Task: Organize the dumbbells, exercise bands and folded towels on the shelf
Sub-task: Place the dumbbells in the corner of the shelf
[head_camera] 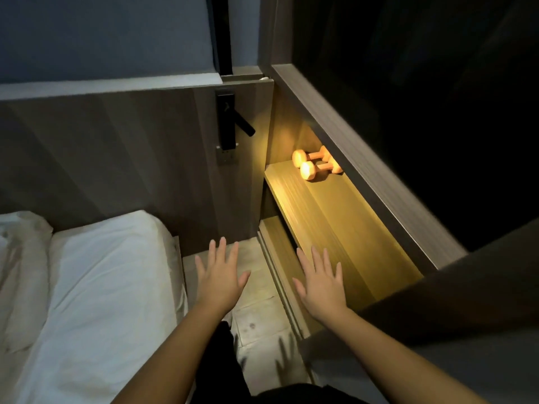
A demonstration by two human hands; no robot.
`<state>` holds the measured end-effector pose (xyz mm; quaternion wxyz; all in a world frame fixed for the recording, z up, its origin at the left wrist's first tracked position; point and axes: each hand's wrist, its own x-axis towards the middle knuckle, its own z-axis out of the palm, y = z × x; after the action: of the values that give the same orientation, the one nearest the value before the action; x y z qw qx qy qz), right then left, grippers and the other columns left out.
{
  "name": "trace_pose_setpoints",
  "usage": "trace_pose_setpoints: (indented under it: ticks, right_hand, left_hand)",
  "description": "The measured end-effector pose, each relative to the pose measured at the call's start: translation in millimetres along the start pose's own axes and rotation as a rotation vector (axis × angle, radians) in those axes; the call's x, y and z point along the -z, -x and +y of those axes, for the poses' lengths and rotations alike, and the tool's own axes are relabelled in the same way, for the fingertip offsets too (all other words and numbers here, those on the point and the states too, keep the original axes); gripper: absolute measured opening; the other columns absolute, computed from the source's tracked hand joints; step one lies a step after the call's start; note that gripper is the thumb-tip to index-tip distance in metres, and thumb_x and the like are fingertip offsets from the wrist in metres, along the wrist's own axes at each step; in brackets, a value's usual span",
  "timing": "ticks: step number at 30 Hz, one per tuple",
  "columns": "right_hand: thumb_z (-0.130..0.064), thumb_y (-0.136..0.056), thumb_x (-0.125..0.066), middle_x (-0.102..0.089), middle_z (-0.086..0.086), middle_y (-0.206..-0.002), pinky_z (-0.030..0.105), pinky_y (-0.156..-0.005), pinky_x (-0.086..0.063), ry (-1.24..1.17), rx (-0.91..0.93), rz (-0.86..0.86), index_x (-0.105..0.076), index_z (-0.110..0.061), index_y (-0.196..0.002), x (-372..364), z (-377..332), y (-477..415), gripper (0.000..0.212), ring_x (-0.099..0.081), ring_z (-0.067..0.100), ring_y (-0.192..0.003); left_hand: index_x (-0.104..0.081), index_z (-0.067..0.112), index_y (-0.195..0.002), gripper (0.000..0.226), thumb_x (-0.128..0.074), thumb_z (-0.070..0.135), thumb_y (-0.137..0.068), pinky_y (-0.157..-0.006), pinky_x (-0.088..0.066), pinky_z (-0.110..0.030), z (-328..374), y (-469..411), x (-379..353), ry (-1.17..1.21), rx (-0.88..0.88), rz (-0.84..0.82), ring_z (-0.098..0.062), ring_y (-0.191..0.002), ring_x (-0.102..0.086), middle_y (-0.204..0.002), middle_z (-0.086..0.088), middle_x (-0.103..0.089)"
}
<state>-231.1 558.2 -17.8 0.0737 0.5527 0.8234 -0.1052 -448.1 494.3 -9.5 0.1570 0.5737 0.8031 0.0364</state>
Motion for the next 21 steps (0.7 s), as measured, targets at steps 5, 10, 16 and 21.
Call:
trace_pose_setpoints:
  ticks: [5, 10, 16, 21]
  right_hand:
    - [-0.055, -0.1, -0.027, 0.014, 0.006, -0.162, 0.056, -0.119, -0.004, -0.051, -0.152, 0.004, 0.01, -0.034, -0.153, 14.6, -18.4, -74.7, 0.069, 0.011, 0.031, -0.149]
    - [-0.054, -0.1, -0.027, 0.014, 0.007, -0.162, 0.055, -0.119, -0.003, -0.094, -0.296, 0.002, 0.012, -0.034, -0.153, 29.1, -40.3, -134.8, 0.068, 0.011, 0.03, -0.149]
    - [-0.051, -0.101, -0.028, 0.012, 0.007, -0.163, 0.055, -0.119, -0.004, -0.122, -0.426, -0.008, 0.01, -0.033, -0.154, 40.5, -42.0, -169.2, 0.067, 0.01, 0.03, -0.149]
    - [-0.048, -0.101, -0.032, 0.001, 0.006, -0.164, 0.053, -0.118, -0.013, -0.147, -0.474, -0.008, 0.008, -0.032, -0.154, 43.9, -23.2, -182.7, 0.069, -0.004, 0.028, -0.15]
  left_hand:
    - [-0.003, 0.024, -0.156, 0.07, -0.033, 0.053, -0.1, -0.12, -0.003, -0.055, -12.8, -102.6, 31.9, -0.067, -0.192, -0.103, -0.027, -0.15, 0.012, -0.164, -0.005, 0.005]
    - [-0.001, 0.023, -0.156, 0.07, -0.034, 0.05, -0.101, -0.12, 0.0, -0.056, -13.4, -184.7, 61.7, -0.172, -0.398, -0.183, -0.026, -0.149, 0.014, -0.164, -0.005, 0.008]
    - [-0.001, 0.023, -0.156, 0.07, -0.032, 0.052, -0.101, -0.12, 0.0, -0.055, 2.2, -242.6, 61.7, -0.267, -0.563, -0.222, -0.027, -0.149, 0.014, -0.164, -0.006, 0.008]
    - [-0.003, 0.023, -0.156, 0.068, -0.033, 0.05, -0.101, -0.12, -0.004, -0.056, 20.5, -276.8, 46.4, -0.282, -0.596, -0.236, -0.028, -0.15, 0.012, -0.164, -0.007, 0.004]
